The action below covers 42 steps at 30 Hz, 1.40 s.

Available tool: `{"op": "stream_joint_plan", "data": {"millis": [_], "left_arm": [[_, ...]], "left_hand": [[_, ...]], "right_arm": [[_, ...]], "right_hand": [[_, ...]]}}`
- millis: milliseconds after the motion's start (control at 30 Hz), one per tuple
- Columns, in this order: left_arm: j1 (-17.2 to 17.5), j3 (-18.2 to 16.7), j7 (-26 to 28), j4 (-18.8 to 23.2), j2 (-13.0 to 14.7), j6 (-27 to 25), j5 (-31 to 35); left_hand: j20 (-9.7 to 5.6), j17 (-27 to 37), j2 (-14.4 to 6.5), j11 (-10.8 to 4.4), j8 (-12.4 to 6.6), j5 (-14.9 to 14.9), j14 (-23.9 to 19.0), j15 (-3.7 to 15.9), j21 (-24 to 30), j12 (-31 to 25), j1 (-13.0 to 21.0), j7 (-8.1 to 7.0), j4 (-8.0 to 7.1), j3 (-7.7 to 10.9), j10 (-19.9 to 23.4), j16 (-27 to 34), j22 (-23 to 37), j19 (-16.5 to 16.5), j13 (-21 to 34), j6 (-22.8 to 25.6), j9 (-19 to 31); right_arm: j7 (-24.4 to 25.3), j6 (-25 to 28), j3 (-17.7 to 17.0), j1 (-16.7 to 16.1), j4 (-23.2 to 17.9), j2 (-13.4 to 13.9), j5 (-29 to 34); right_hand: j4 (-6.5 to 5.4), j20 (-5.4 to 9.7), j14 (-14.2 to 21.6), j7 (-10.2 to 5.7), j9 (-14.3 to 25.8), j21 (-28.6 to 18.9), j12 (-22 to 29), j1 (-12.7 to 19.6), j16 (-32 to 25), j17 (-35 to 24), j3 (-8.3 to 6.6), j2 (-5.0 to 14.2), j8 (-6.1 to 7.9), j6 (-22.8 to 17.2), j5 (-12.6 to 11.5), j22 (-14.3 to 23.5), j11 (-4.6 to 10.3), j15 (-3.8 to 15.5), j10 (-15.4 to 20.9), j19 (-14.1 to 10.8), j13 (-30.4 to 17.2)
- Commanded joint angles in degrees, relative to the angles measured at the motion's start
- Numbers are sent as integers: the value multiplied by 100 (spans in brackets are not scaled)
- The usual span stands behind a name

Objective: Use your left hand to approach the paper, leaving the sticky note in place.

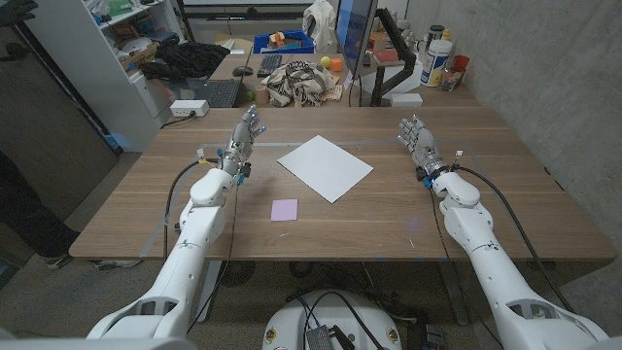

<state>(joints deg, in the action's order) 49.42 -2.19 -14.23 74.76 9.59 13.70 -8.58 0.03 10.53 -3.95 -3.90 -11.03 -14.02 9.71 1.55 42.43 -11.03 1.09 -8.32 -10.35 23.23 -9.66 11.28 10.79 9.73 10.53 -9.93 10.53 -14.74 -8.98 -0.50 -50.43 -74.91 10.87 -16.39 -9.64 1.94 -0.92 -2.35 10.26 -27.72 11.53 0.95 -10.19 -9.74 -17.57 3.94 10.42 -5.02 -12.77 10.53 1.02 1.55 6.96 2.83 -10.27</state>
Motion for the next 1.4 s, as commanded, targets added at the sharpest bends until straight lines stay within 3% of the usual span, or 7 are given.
{"op": "stream_joint_plan", "data": {"millis": [33, 267, 1400], "left_arm": [[-23, -28, 128, 151, -11, 15, 400], [-46, -10, 169, 212, 18, -60, 535], [-573, 315, 163, 80, 331, -119, 1213]], "left_hand": [[63, 20, -449, -38, -26, -21, 507, 57, -34, -5, 43, -57, 24, 15, -341, 15, 23, 648, 15, -533, 26], [181, 24, -451, -105, -31, -24, 510, -21, -61, 12, 46, -102, 22, 14, -399, 16, 25, 714, 17, -510, 26], [170, 34, -449, -113, -28, -31, 554, 9, -89, 3, 51, -148, 20, 6, -445, 6, 30, 769, 19, -488, 27]], "right_arm": [[-117, -5, -148, -16, 9, -95, 95], [-148, -6, -192, -12, 30, -112, 105], [-208, -163, -276, 125, 306, -221, 153]], "right_hand": [[0, 242, 18, 17, 16, 6, 20, -5, -20, -18, -13, 383, 33, -40, -22, 14, 5, 49, 41, 10, -9], [0, 241, 18, 18, 16, 16, 19, -4, -19, -18, -10, 382, 31, -36, -22, 15, 5, 48, 39, 5, -9], [4, 242, 19, 14, 16, 59, 20, 1, -17, -16, 0, 384, 34, -36, -27, 16, 9, 48, 42, -14, -9]]}}
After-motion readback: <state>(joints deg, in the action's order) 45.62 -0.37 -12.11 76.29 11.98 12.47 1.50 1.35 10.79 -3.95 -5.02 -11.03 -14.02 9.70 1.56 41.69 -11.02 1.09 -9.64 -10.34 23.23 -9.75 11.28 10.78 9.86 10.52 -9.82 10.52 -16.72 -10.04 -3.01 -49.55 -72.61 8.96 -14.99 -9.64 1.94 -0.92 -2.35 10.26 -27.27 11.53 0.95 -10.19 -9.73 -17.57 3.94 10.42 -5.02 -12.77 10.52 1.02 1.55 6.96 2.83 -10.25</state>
